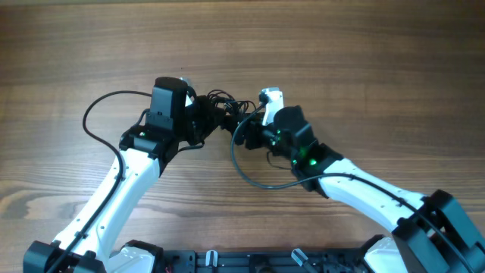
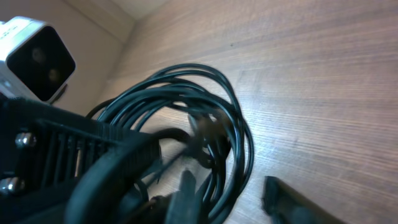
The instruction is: Untangle cables
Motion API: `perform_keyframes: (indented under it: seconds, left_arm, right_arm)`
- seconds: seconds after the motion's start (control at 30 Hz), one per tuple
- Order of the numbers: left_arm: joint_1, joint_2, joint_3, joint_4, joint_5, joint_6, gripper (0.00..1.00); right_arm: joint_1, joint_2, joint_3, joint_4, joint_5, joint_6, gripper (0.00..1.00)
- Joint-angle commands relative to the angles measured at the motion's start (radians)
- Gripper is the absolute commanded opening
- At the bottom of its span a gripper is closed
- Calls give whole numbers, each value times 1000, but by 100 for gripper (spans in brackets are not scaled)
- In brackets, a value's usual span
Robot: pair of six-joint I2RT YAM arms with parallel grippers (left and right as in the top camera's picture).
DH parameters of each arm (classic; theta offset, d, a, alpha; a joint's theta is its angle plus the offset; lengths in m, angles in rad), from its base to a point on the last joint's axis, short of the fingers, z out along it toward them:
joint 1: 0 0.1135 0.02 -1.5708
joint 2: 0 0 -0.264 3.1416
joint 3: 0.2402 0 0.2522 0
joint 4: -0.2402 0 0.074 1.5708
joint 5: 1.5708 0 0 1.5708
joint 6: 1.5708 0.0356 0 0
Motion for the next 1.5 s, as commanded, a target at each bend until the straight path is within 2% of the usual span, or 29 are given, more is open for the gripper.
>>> perform_keyframes:
  seconds: [0.0,0.03,0.13,0.17,0.23,0.3,0.47,0.67,0.77,0.97,1.13,1.23,1.37,1.43,1.47]
  left_arm:
    - [11,-19,29,21,53,-6,4]
    - [17,-19,29,21,53,-1,4]
    - [29,-19,29,19,49,76,4]
    - [30,-19,29,17,49,105,4]
    - [28,-19,29,16,50,167,4]
    - [27,-19,29,14,49,210,4]
    - [27,-19,29,10,25,231,4]
    - [27,-19,29,-43,-78,233,4]
    - [26,-19,29,-43,-78,242,4]
    - [-18,-19,29,-39,-100,242,4]
    - [-92,-19,29,-43,-235,256,4]
    - [-119,-19,29,-43,-274,256,4]
    - [-138,-19,29,-44,-294,257,4]
    - [-143,-19,29,-43,-299,257,4]
    - [-143,-19,29,-44,-299,256,4]
  right_arm:
    - [-67,-65,-12,-11,-246,43,90]
    - [-87,-79,-12,-22,-268,57,92]
    - [-146,-116,-12,-43,-325,88,91]
    - [-164,-126,-12,-47,-337,94,81]
    - [-188,-139,-12,-55,-341,120,51]
    - [-191,-140,-12,-53,-343,124,40]
    - [-187,-138,-12,-56,-344,143,41]
    - [-187,-138,-12,-57,-392,192,42]
    - [-187,-138,-12,-60,-390,198,37]
    - [-140,-136,-12,-145,-276,214,36]
    - [-101,-137,-12,-146,-192,250,39]
    - [-101,-137,-12,-150,-192,254,33]
    - [-101,-136,-12,-154,-191,264,18]
    - [-101,-136,-12,-154,-190,264,6]
    - [-101,-136,-12,-157,-185,266,5]
